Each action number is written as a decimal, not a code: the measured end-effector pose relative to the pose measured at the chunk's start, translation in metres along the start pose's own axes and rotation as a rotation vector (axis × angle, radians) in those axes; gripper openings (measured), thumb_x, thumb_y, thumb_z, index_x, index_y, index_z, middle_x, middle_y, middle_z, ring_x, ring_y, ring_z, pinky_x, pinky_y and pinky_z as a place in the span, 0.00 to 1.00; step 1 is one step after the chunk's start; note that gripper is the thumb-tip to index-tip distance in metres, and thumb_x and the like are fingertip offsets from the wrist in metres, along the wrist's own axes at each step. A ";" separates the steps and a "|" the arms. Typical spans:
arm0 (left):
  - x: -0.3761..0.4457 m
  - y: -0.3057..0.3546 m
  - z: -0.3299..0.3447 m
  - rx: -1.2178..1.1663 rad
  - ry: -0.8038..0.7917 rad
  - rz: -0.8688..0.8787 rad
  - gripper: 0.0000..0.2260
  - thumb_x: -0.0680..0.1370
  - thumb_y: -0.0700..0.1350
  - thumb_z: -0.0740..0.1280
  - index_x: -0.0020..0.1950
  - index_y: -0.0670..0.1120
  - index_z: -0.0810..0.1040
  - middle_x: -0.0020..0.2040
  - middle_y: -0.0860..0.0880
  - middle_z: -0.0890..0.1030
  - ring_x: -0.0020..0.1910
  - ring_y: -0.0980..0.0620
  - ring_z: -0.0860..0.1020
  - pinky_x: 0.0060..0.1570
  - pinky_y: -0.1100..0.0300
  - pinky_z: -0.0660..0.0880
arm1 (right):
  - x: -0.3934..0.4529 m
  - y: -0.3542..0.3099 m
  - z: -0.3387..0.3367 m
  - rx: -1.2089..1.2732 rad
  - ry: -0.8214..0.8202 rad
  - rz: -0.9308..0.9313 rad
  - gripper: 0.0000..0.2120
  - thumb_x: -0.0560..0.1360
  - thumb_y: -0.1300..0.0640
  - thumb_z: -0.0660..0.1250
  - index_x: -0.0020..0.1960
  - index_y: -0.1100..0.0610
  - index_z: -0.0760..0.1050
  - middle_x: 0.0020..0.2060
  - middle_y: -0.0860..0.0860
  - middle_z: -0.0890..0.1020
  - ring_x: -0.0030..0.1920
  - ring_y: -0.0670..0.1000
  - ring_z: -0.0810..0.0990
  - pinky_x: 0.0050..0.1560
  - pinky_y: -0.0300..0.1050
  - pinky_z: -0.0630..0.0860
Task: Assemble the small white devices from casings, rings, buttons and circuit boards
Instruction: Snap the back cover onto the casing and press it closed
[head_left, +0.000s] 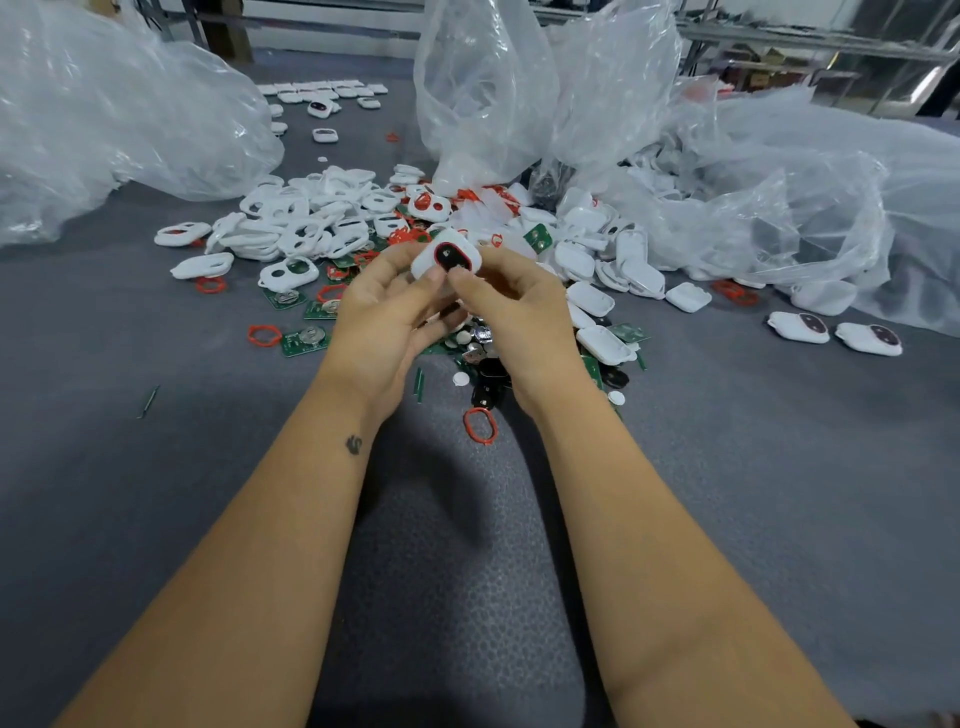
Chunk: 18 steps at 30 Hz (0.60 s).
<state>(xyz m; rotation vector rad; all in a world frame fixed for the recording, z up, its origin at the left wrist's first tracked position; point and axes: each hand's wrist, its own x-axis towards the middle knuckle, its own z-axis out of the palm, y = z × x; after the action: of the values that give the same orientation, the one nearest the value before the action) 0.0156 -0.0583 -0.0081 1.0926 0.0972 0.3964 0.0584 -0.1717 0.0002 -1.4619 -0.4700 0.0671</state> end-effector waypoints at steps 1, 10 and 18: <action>0.000 -0.001 0.000 0.043 0.002 0.000 0.06 0.80 0.37 0.64 0.56 0.44 0.76 0.46 0.49 0.84 0.47 0.53 0.83 0.47 0.57 0.80 | 0.000 0.000 0.000 -0.007 0.022 -0.003 0.05 0.76 0.63 0.68 0.48 0.57 0.82 0.38 0.48 0.84 0.42 0.44 0.80 0.47 0.39 0.77; -0.009 -0.014 0.013 0.675 0.016 0.104 0.09 0.79 0.38 0.64 0.47 0.52 0.79 0.46 0.48 0.83 0.48 0.52 0.82 0.48 0.59 0.79 | -0.003 -0.018 -0.044 -0.089 0.471 0.065 0.18 0.73 0.56 0.70 0.31 0.58 0.64 0.27 0.51 0.63 0.29 0.47 0.59 0.29 0.39 0.58; -0.019 -0.024 0.041 0.759 0.025 0.171 0.12 0.79 0.39 0.62 0.45 0.56 0.79 0.47 0.59 0.80 0.45 0.66 0.77 0.43 0.70 0.71 | -0.018 -0.020 -0.143 -0.222 0.945 0.403 0.22 0.76 0.57 0.61 0.70 0.56 0.67 0.65 0.55 0.70 0.63 0.58 0.71 0.58 0.49 0.71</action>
<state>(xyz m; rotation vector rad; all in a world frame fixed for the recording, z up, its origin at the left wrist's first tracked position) 0.0151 -0.1095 -0.0127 1.8521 0.1854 0.5462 0.0868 -0.3136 0.0094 -1.6013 0.6026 -0.3559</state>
